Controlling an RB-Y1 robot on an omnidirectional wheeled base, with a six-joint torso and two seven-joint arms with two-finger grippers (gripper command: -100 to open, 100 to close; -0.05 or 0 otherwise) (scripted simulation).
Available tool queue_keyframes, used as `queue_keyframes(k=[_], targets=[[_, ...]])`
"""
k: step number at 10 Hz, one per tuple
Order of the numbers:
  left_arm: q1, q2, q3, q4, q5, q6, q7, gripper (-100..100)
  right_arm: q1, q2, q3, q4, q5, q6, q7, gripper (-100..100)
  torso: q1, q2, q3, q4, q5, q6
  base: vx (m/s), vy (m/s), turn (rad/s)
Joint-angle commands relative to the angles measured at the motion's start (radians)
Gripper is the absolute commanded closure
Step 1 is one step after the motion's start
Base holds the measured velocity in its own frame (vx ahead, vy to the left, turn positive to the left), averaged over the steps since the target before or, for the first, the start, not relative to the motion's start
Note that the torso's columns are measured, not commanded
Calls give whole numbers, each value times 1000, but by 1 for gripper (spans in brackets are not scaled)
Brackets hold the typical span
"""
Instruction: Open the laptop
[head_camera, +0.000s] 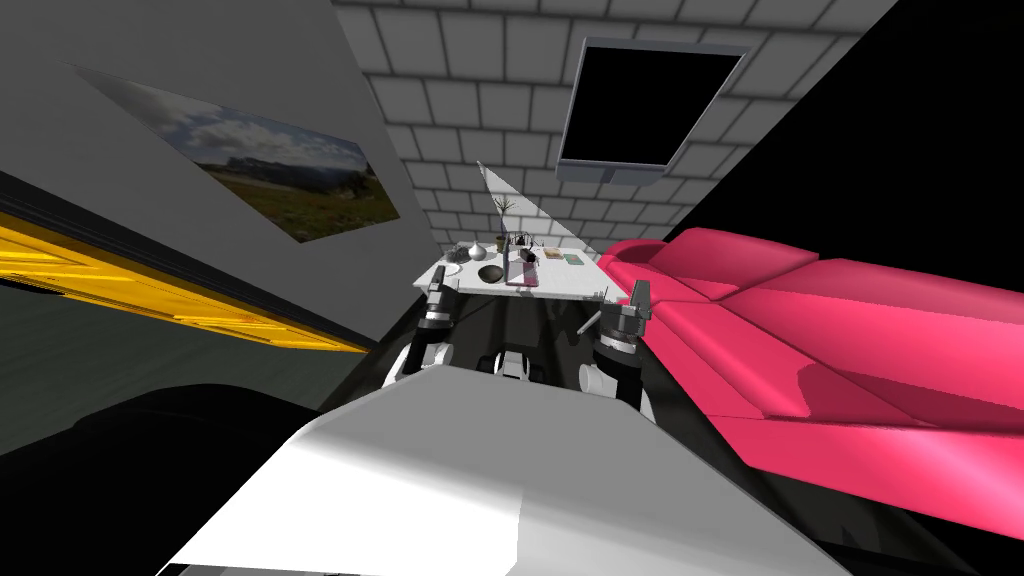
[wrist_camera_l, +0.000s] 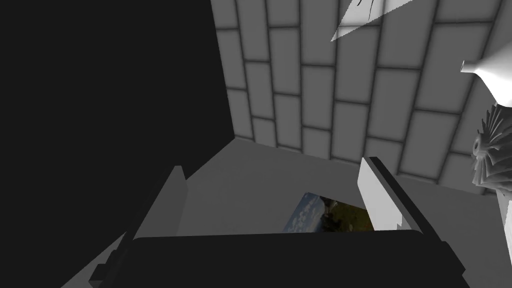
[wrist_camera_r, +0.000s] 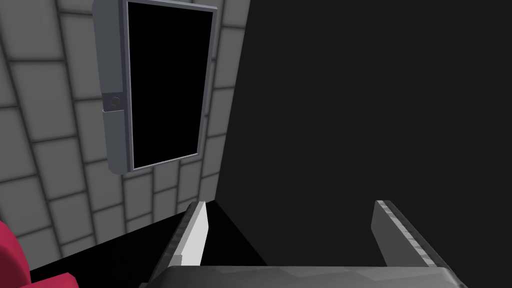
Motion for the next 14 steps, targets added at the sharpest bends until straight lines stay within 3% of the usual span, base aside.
queue_keyframes(k=[1, 4, 10, 14], targets=[[-17, 59, 3, 40, -20, -18, -25, -100, 0, 0, 0, 0, 0, 0, 0, 0, 0, 1, -1, 1, 0, 0, 100, -28, 1], [-42, 80, 9, 93, -46, -39, -57, -100, 0, 0, 0, 0, 0, 0, 0, 0, 0, 1, -1, 1, 0, 0, 112, -48, 1], [-98, 52, 22, 219, -104, -86, -129, -100, 0, 0, 0, 0, 0, 0, 0, 0, 0, 4, 1, 2, 0, 0, 110, -49, 1], [-135, 58, 31, 300, -142, -117, -176, -100, 0, 0, 0, 0, 0, 0, 0, 0, 0, 3, 0, 2, 0, 0, 111, -52, 1]])
